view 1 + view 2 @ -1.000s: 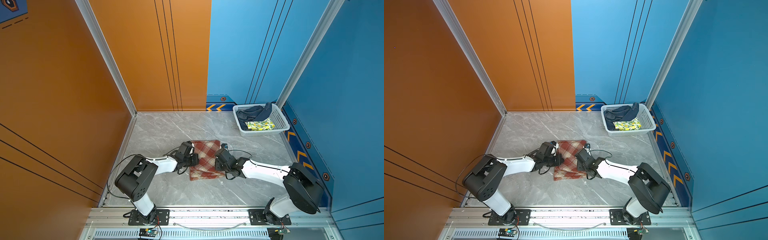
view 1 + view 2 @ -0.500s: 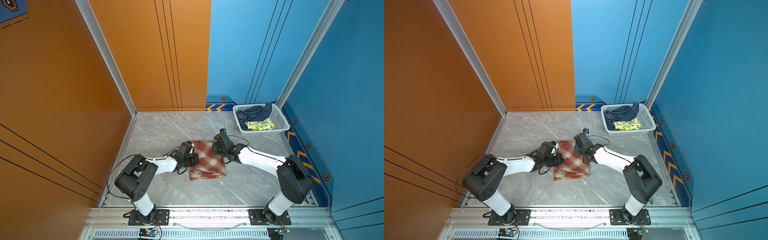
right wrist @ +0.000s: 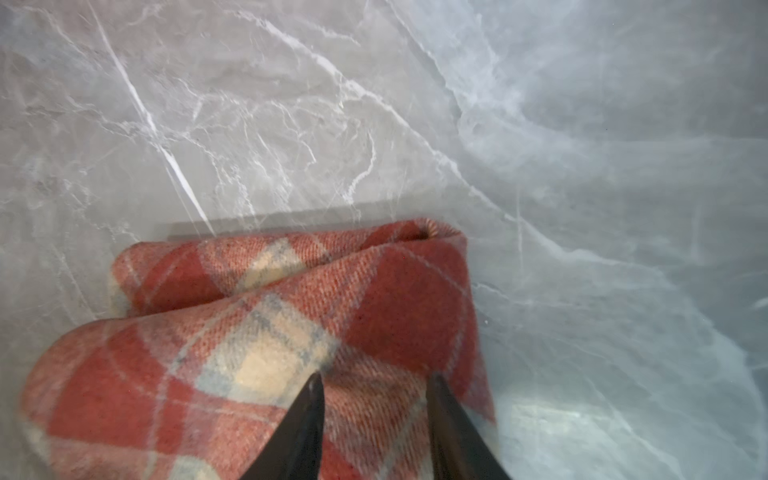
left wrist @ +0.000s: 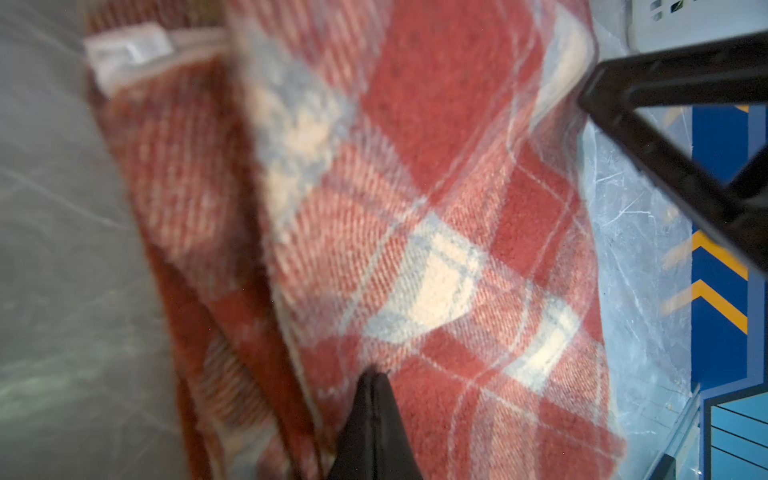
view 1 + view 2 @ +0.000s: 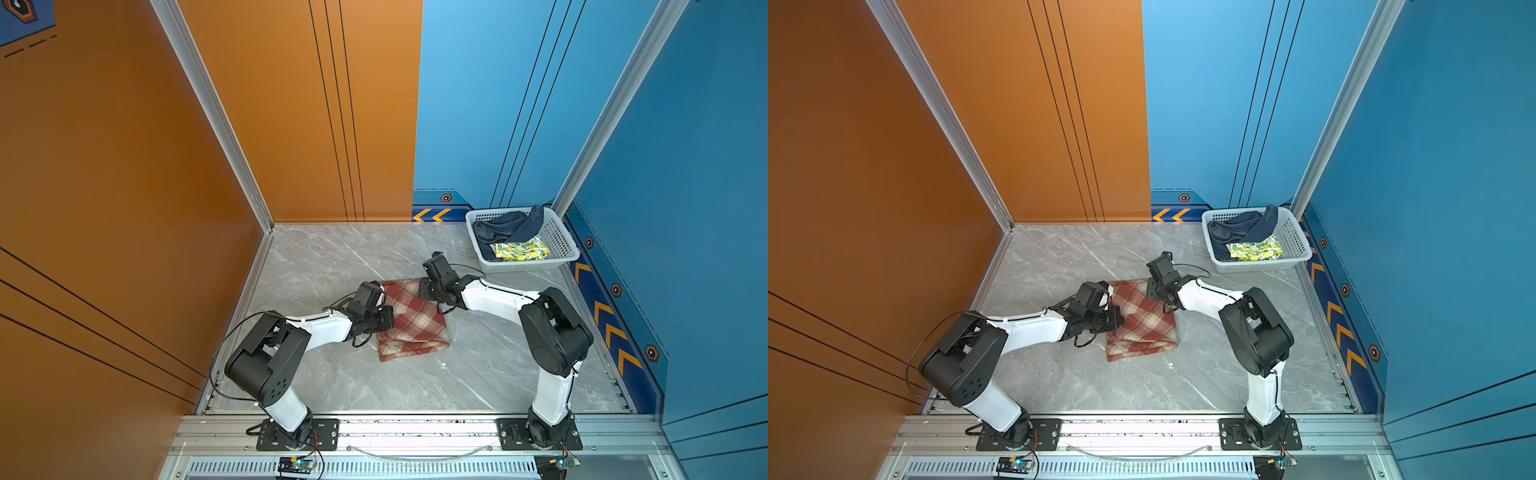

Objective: Fold and stack the skirts
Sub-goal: 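Carry the folded skirt away with the left gripper while the right withdraws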

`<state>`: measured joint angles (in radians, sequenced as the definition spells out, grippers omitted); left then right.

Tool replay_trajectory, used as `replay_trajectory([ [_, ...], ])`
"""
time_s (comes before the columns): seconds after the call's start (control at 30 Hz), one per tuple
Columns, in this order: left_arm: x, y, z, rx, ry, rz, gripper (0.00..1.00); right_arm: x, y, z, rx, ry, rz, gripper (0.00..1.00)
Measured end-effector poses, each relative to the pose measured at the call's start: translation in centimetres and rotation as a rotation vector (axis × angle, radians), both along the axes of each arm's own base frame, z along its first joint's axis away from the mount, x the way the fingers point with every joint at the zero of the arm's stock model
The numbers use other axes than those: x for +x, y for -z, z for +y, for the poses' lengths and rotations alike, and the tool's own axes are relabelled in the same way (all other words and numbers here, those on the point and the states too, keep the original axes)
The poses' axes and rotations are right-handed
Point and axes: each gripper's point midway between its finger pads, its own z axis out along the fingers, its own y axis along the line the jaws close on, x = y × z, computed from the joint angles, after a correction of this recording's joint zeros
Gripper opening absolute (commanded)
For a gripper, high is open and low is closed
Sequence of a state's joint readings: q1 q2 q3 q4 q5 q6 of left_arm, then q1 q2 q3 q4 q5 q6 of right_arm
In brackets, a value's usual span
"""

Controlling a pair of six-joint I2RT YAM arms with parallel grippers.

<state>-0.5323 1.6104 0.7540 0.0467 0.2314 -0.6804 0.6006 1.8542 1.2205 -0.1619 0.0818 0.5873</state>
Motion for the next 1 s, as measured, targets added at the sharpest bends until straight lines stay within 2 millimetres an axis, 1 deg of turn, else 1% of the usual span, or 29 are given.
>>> replay_trajectory([
  [0.07,-0.1,-1.0,0.6,0.017,-0.001,-0.007,0.35,0.0,-2.4,-0.8,0.007,0.0,-0.032,0.55],
  [0.13,0.0,-2.8,1.4,0.037,-0.014,-0.03,0.51,-0.4,-5.5,-1.6,0.03,-0.001,-0.087,0.57],
  [0.2,0.3,-5.0,2.5,0.055,-0.034,-0.073,0.61,-1.3,-8.0,-2.4,0.055,-0.001,-0.132,0.59],
  [0.23,0.4,-6.0,3.2,0.063,-0.048,-0.094,0.65,-1.9,-8.7,-2.8,0.065,-0.002,-0.147,0.6],
  [0.27,0.5,-7.1,4.1,0.07,-0.072,-0.114,0.69,-2.7,-9.2,-3.1,0.072,-0.006,-0.155,0.62],
  [0.3,0.5,-7.9,5.1,0.081,-0.096,-0.133,0.73,-3.4,-9.2,-3.5,0.074,-0.008,-0.157,0.63],
  [0.33,0.5,-8.5,6.0,0.093,-0.113,-0.146,0.75,-4.0,-8.9,-3.7,0.072,-0.011,-0.15,0.64],
  [0.4,0.5,-9.0,7.4,0.114,-0.144,-0.153,0.79,-5.3,-7.2,-4.2,0.057,-0.015,-0.114,0.67],
  [0.47,0.4,-8.4,8.1,0.129,-0.156,-0.136,0.8,-6.4,-5.2,-4.7,0.038,-0.021,-0.066,0.67],
  [0.53,0.0,-7.1,8.1,0.14,-0.147,-0.099,0.8,-7.3,-3.6,-5.1,0.022,-0.027,-0.024,0.68],
  [0.6,-0.6,-5.1,7.9,0.141,-0.129,-0.042,0.8,-7.9,-2.8,-5.1,0.023,-0.031,0.004,0.68],
  [0.7,-1.4,-2.5,7.2,0.136,-0.103,0.037,0.81,-8.1,-2.3,-4.8,0.037,-0.037,0.022,0.68],
  [0.8,-1.6,-1.3,6.0,0.117,-0.075,0.065,0.81,-8.2,-1.5,-4.4,0.052,-0.042,0.037,0.68],
  [0.9,-1.4,-0.9,4.7,0.086,-0.051,0.062,0.82,-8.5,0.0,-4.3,0.054,-0.042,0.07,0.68],
  [1.0,-1.2,0.0,3.6,0.065,-0.031,0.072,0.81,-9.1,1.4,-4.3,0.05,-0.045,0.101,0.68],
])
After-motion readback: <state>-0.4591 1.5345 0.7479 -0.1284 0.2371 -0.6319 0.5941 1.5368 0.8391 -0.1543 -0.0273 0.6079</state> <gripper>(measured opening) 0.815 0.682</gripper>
